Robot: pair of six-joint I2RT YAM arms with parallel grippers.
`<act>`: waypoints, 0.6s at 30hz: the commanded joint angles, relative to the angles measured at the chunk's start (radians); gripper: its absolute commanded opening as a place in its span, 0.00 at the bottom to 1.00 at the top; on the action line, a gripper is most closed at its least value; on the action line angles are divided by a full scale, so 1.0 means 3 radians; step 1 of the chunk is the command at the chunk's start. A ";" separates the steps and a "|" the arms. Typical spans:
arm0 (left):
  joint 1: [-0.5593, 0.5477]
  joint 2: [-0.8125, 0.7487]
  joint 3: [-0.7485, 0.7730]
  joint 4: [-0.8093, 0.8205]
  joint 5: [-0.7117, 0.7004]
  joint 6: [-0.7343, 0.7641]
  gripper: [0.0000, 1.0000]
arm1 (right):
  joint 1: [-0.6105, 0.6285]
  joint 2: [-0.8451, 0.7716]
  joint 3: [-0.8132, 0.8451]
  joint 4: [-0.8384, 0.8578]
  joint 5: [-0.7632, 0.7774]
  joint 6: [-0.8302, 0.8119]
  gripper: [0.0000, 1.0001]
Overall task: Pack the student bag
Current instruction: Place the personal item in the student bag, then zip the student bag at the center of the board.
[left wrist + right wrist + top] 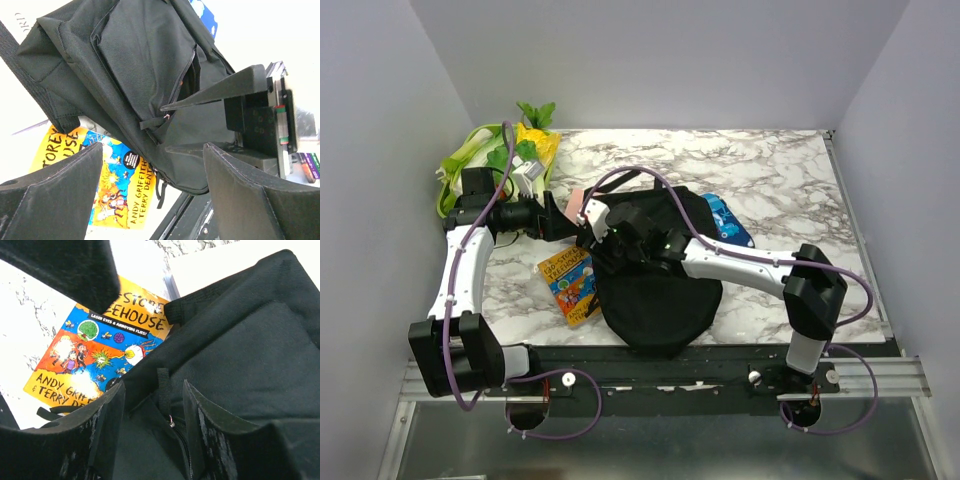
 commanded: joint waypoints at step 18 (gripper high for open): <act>0.0058 -0.0019 -0.0051 0.0074 0.0211 -0.0029 0.88 | 0.0187 0.0402 0.0173 -0.0058 0.0986 -0.0350 0.61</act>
